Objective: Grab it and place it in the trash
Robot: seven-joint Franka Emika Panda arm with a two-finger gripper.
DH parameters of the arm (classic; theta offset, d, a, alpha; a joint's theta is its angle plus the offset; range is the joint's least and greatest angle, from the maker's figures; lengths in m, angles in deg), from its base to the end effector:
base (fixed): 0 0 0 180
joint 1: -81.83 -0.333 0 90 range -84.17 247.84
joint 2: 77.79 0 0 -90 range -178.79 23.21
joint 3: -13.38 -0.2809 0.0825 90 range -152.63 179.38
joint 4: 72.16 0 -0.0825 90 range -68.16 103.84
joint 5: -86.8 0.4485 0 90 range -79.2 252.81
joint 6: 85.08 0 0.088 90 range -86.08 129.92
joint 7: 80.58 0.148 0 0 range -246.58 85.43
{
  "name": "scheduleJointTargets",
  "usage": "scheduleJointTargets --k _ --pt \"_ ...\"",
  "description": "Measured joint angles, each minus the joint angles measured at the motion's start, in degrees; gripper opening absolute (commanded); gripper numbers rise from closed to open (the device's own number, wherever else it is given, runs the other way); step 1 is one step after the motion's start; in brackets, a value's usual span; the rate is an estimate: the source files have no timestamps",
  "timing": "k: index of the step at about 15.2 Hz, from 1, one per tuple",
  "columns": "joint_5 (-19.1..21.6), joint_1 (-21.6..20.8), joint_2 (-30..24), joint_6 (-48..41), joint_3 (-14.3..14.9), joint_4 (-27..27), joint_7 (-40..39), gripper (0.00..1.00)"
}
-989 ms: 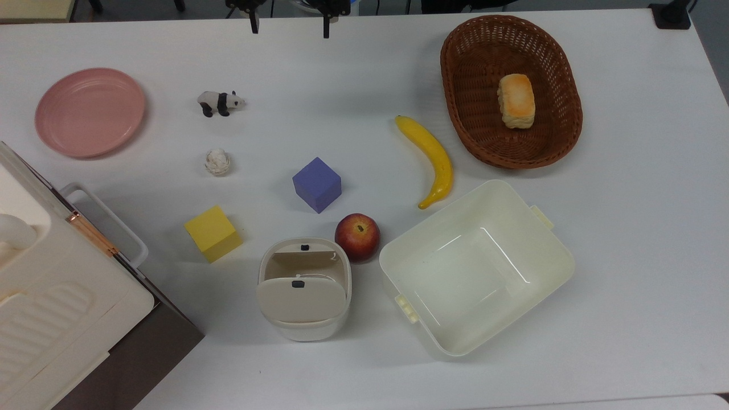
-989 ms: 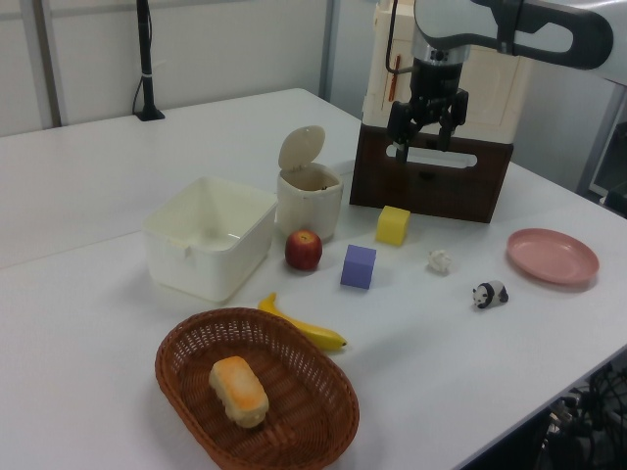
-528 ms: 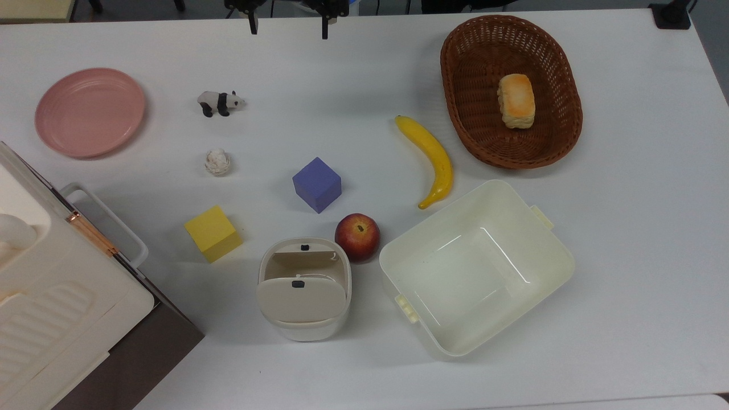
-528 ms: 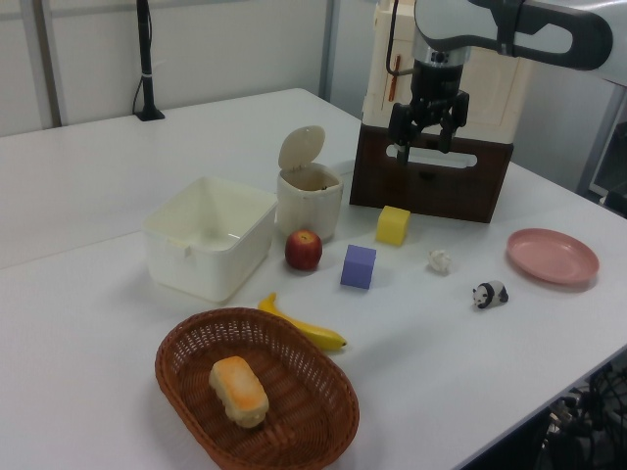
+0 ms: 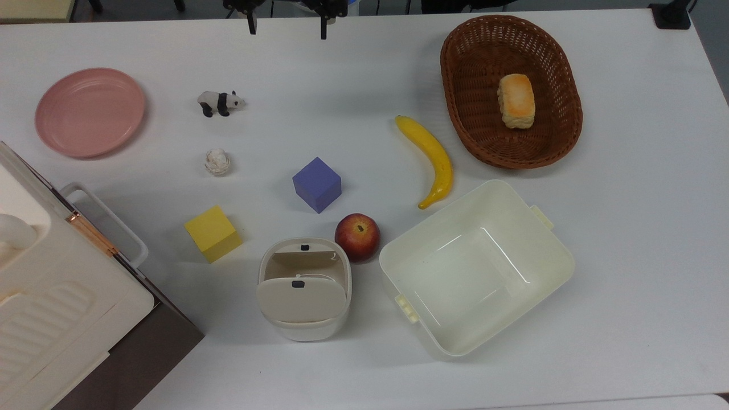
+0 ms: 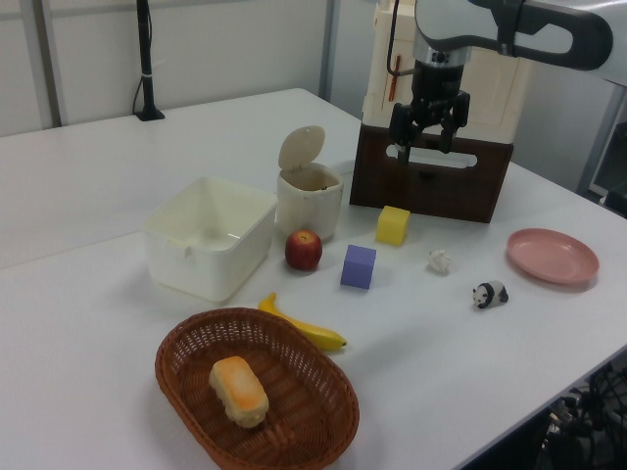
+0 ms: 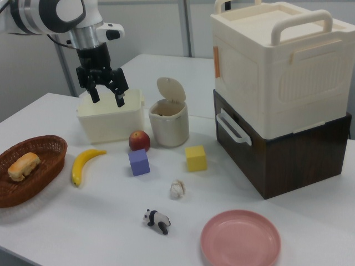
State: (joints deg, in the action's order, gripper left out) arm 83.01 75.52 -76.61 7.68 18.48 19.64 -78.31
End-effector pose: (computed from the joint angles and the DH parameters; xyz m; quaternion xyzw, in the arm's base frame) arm 0.6279 0.0041 0.5233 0.9994 -0.0076 -0.0008 0.0340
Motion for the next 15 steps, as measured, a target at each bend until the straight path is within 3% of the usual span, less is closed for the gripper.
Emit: scheduleJointTargets --k 8,12,15 --pt "-0.7 1.3 -0.7 0.0 1.9 0.0 0.0 1.0" --pt "-1.1 1.8 -0.4 0.2 5.8 0.3 -0.4 1.0" --pt "-1.1 2.5 -0.3 6.1 8.2 2.9 -0.5 1.0"
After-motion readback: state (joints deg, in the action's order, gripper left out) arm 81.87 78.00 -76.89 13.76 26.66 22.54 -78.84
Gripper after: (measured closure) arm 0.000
